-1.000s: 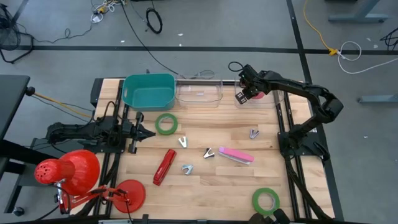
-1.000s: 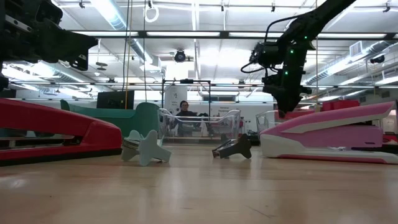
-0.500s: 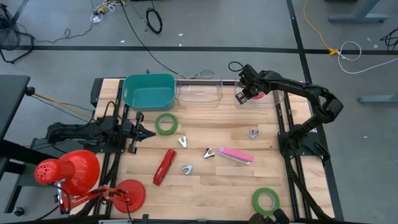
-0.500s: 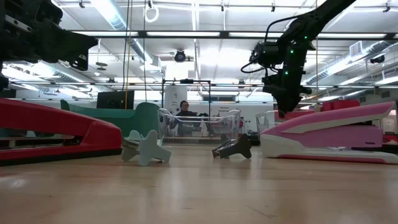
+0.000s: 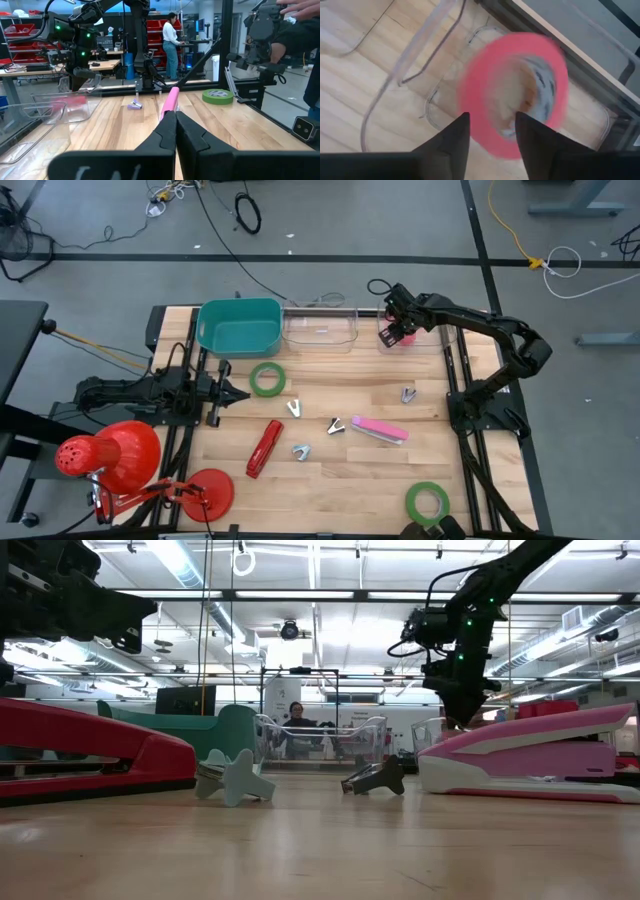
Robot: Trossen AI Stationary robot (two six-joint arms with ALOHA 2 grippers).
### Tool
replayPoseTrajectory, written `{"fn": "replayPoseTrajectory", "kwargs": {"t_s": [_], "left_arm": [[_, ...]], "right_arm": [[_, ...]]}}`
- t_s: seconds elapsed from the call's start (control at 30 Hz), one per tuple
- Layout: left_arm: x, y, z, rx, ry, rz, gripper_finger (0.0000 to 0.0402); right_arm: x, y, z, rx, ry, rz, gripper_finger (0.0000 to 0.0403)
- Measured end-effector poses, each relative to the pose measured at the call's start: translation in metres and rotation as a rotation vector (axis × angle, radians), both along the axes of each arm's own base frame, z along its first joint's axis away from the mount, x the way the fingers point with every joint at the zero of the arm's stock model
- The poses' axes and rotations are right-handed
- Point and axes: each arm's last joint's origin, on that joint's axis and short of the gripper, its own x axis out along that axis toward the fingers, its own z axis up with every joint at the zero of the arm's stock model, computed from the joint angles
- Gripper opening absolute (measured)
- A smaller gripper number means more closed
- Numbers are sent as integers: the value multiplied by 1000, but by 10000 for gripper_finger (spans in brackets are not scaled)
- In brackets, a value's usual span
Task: Pick and place Stapler, Stapler remover, tape
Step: Put the purple staple remover into the blue bin
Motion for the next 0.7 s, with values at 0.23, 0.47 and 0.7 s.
{"fn": "replayPoseTrajectory", "kwargs": {"t_s": [0.23,0.47,0.7], "left_arm": [[0,0,0,0,0,0,3],[0,0,0,0,0,0,3],[0,0,0,0,0,0,3]], "right_arm": [[0,0,0,1,-1,-3,206],[0,0,0,1,-1,-2,215],[1,1,0,25,-24,9,212]]}}
